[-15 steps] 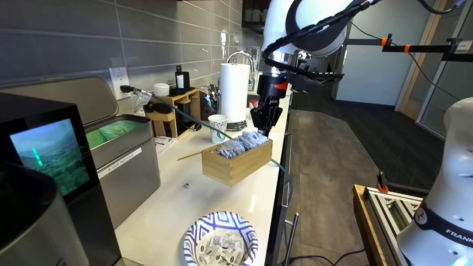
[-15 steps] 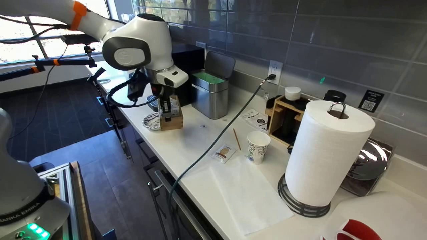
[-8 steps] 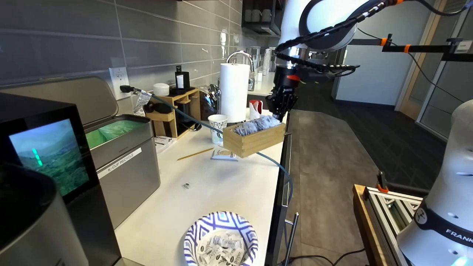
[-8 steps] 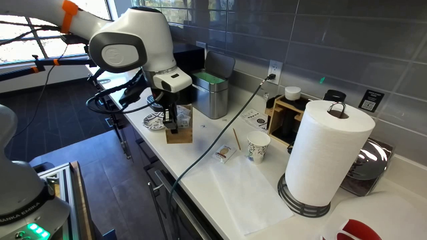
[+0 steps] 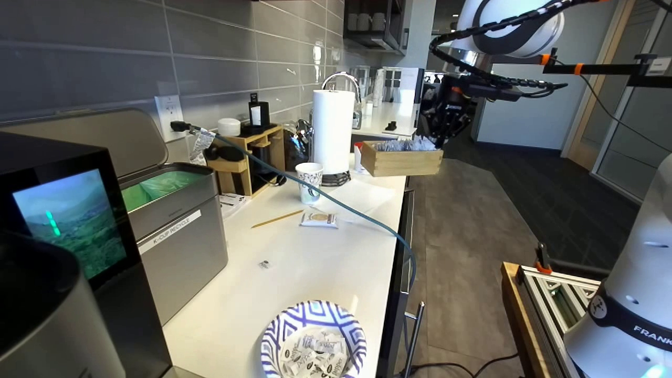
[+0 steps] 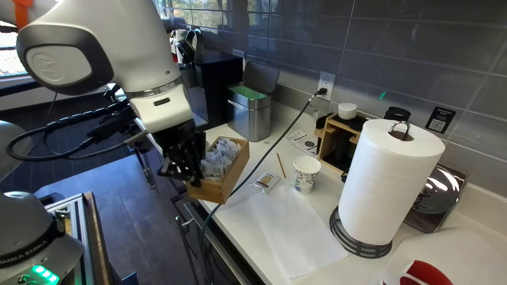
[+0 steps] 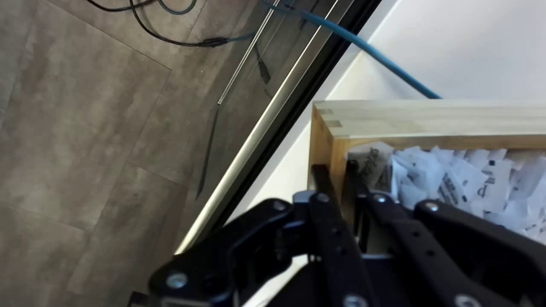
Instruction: Move the wooden box to the right
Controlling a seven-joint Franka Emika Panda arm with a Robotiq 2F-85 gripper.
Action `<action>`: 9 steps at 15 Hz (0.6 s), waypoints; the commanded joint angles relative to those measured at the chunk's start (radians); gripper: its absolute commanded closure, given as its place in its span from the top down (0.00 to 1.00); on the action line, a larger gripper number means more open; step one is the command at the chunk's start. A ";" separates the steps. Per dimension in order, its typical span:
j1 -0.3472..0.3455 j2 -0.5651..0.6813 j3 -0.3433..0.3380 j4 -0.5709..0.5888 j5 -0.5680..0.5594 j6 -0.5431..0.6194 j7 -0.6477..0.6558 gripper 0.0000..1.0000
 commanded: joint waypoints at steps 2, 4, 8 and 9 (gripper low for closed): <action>-0.078 -0.015 0.016 0.001 -0.021 -0.019 0.132 0.03; -0.094 0.026 0.034 0.021 -0.040 -0.008 0.177 0.03; -0.095 0.108 0.046 0.056 -0.086 0.032 0.256 0.03; -0.080 0.127 0.035 0.066 -0.069 0.043 0.253 0.03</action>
